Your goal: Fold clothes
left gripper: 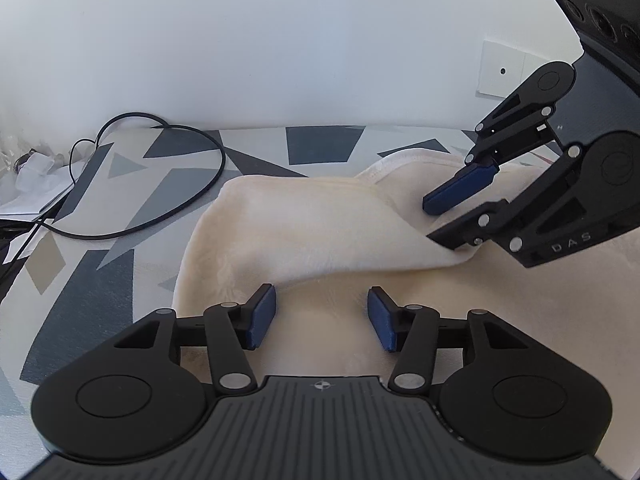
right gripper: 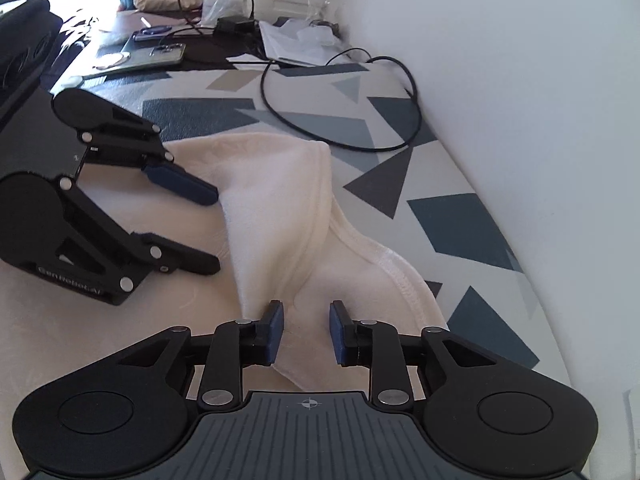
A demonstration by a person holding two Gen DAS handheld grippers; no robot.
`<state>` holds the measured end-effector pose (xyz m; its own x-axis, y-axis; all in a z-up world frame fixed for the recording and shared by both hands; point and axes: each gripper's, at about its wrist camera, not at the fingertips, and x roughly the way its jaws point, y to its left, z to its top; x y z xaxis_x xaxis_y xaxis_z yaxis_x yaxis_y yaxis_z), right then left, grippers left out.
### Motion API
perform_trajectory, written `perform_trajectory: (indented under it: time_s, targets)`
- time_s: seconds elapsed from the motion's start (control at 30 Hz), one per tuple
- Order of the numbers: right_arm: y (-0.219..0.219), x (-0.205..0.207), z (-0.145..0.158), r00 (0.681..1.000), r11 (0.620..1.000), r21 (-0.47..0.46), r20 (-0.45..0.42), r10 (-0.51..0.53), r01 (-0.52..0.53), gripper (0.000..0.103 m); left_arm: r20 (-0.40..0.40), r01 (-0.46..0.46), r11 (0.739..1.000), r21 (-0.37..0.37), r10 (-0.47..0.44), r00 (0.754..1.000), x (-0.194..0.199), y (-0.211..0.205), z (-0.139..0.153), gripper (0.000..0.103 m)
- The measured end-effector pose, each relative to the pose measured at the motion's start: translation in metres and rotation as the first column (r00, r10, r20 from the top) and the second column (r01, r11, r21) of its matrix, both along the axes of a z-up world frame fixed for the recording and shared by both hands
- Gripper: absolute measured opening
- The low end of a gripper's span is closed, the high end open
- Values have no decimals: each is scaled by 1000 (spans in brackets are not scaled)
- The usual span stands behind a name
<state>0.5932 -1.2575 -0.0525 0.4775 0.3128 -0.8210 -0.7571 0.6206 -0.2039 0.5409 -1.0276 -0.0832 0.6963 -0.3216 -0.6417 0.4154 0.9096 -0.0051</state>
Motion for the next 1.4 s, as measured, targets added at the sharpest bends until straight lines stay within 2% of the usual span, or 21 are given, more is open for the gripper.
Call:
perform_trajectory:
  time_s: [0.17, 0.23, 0.27, 0.37, 0.57, 0.77, 0.83, 0.87, 0.9, 0.97, 1.03, 1.07, 1.13, 1.17, 1.27, 1.33, 1.4]
  targets:
    - [3, -3, -5, 1000, 999, -36, 1, 25, -25, 32, -1, 5, 1000, -2, -5, 1000, 0, 0, 0, 55]
    - [2, 0, -4, 999, 1000, -21, -32, 12, -13, 26, -1, 6, 1000, -2, -6, 1000, 0, 0, 0, 55]
    - [0, 2, -1, 1000, 1000, -7, -31, -1, 1, 19, -1, 6, 1000, -2, -6, 1000, 0, 0, 0, 55]
    - [-8, 7, 12, 999, 998, 44, 2, -53, 53, 6, -2, 7, 1000, -3, -7, 1000, 1, 0, 0, 55]
    - [-26, 23, 36, 980, 976, 136, 87, -180, 167, 5, -7, 7, 1000, -21, -7, 1000, 2, 1, 0, 57]
    - [-14, 37, 2, 956, 966, 77, 147, -255, 246, 6, -6, 8, 1000, -13, -8, 1000, 1, 0, -1, 58]
    - [-12, 39, -7, 936, 953, 73, 183, -301, 293, 15, -4, 8, 1000, -8, -8, 1000, 1, -1, -1, 58]
    - [-17, 38, -3, 908, 933, 98, 215, -360, 347, 35, -4, 8, 1000, -5, -8, 1000, 1, -1, -1, 59]
    - [-28, 34, 3, 874, 903, 138, 231, -428, 406, 44, -4, 7, 1000, -4, -7, 1000, 1, -1, -1, 59]
    - [-52, 21, 16, 808, 837, 214, 225, -544, 504, 44, -4, 7, 1000, -5, -7, 1000, 1, -1, -1, 59]
    - [-74, -1, 22, 764, 781, 251, 186, -618, 571, 47, -4, 6, 1000, -5, -6, 1000, 1, -1, 0, 59]
    - [-85, -12, 25, 739, 751, 268, 166, -653, 604, 52, -3, 7, 1000, -4, -7, 1000, 1, -1, 0, 60]
    - [-108, -34, 31, 686, 685, 299, 122, -718, 664, 54, -2, 9, 1000, -2, -9, 1000, 1, -1, 0, 61]
    - [-110, -45, 29, 683, 676, 297, 96, -724, 675, 59, -2, 11, 1000, 0, -11, 1000, 1, -1, 0, 63]
    - [-92, -57, 6, 714, 706, 237, 69, -697, 667, 62, -1, 13, 1000, 8, -13, 1000, 1, -3, 0, 67]
    - [-86, -47, -13, 692, 690, 188, 64, -719, 699, 62, 2, 4, 1000, 23, -4, 1000, 2, -4, 0, 71]
    - [-89, -37, -21, 665, 660, 192, 47, -745, 726, 72, -6, -27, 999, 32, 27, 1000, 5, -3, -1, 80]
